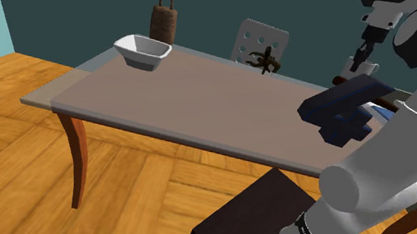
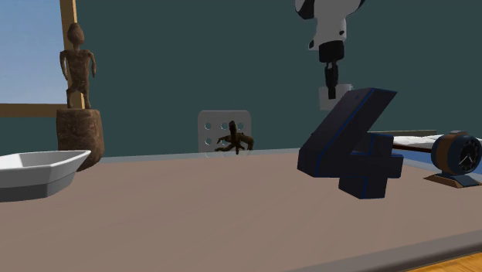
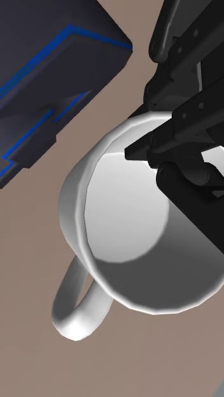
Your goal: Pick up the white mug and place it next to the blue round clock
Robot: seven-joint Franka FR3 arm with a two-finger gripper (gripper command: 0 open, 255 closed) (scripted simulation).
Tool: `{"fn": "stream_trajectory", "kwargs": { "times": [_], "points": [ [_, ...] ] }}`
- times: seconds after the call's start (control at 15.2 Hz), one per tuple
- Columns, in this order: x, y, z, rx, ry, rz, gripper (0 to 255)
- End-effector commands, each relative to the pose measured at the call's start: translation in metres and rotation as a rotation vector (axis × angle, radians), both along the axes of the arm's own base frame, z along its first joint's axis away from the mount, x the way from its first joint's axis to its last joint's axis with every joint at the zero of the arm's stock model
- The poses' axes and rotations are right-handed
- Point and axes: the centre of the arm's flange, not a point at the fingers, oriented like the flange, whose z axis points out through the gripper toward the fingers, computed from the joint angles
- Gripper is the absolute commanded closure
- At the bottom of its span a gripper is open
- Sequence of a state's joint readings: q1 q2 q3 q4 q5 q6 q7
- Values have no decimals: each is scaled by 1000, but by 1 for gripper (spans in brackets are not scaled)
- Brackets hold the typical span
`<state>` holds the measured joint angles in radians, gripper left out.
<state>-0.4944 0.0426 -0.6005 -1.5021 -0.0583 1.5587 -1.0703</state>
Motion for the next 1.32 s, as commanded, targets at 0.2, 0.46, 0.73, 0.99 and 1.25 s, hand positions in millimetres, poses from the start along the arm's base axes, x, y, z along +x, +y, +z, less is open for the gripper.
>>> {"fn": "stream_trajectory", "kwargs": {
  "times": [0.2,0.46,0.73,0.99,1.25],
  "points": [
    [-59,-28,-1,0,0,2,255],
    [-108,-49,-1,0,0,2,255],
    [-156,-71,-1,0,0,2,255],
    [-195,-88,-1,0,0,2,255],
    [-195,-88,-22,0,0,2,255]
  ]
}}
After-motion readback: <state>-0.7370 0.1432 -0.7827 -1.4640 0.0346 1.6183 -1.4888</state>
